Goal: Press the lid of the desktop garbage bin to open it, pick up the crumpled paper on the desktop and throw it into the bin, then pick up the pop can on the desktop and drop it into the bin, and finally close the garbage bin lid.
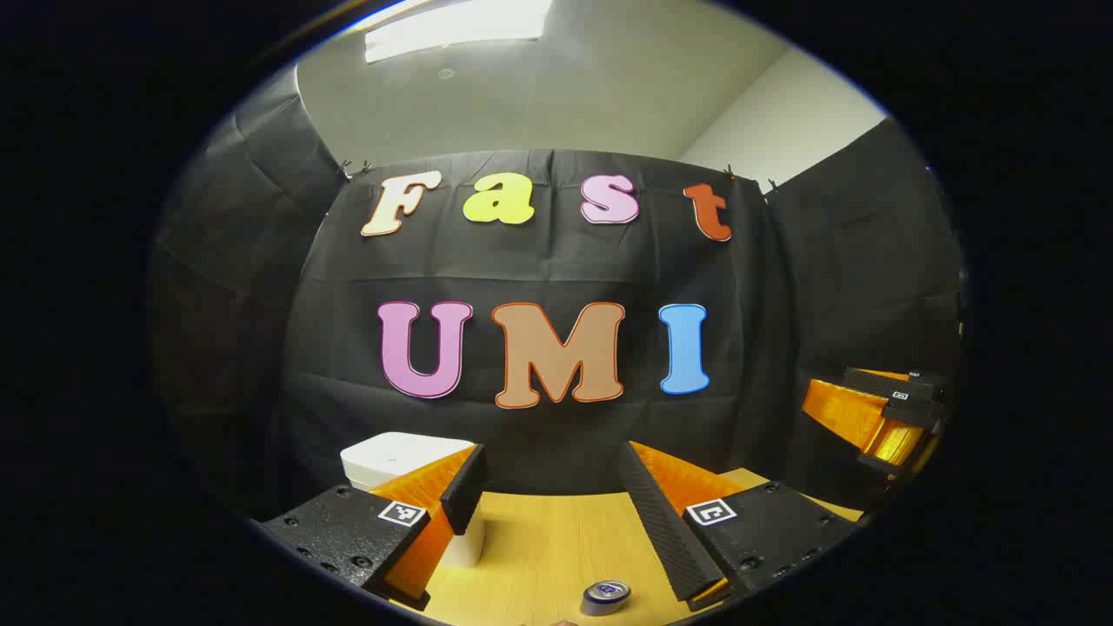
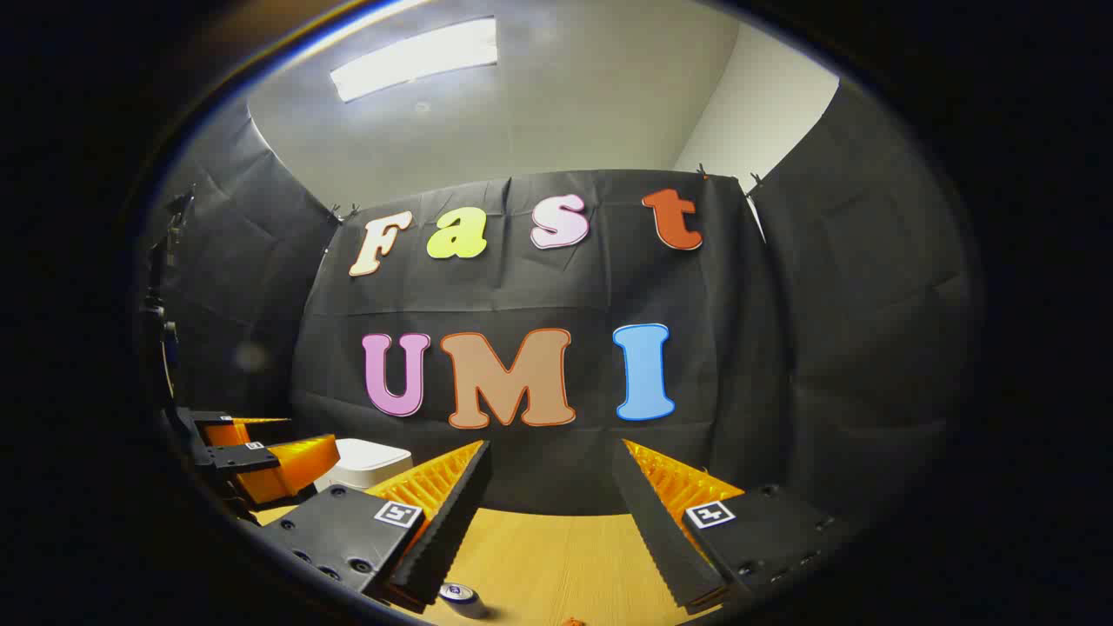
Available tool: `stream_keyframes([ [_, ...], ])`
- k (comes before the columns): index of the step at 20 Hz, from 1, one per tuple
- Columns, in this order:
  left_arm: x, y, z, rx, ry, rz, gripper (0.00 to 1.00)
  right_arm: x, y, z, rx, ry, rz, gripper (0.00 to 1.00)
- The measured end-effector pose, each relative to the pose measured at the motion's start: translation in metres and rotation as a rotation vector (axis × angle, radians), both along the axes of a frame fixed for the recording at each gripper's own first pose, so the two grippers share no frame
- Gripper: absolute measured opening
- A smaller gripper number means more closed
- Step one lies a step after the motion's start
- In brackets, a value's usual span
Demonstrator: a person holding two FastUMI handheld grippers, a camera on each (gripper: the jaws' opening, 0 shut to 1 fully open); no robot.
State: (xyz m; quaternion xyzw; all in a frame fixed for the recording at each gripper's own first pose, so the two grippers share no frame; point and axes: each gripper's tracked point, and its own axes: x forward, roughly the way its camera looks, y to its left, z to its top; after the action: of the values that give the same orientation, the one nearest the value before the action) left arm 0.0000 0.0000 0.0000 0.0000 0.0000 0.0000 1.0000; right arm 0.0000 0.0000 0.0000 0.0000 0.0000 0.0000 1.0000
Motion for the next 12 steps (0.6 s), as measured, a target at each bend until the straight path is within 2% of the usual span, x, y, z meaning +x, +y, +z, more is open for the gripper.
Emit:
stream_keyframes([
  [1, 0.0, 0.001, 0.0, -0.002, 0.001, 0.003, 0.93, 0.0, -0.001, 0.0, -0.001, -0.001, -0.006, 0.96],
  [12, 0.005, 0.005, 0.004, -0.003, -0.016, 0.008, 0.93, -0.002, -0.018, -0.009, -0.011, 0.032, -0.063, 0.94],
])
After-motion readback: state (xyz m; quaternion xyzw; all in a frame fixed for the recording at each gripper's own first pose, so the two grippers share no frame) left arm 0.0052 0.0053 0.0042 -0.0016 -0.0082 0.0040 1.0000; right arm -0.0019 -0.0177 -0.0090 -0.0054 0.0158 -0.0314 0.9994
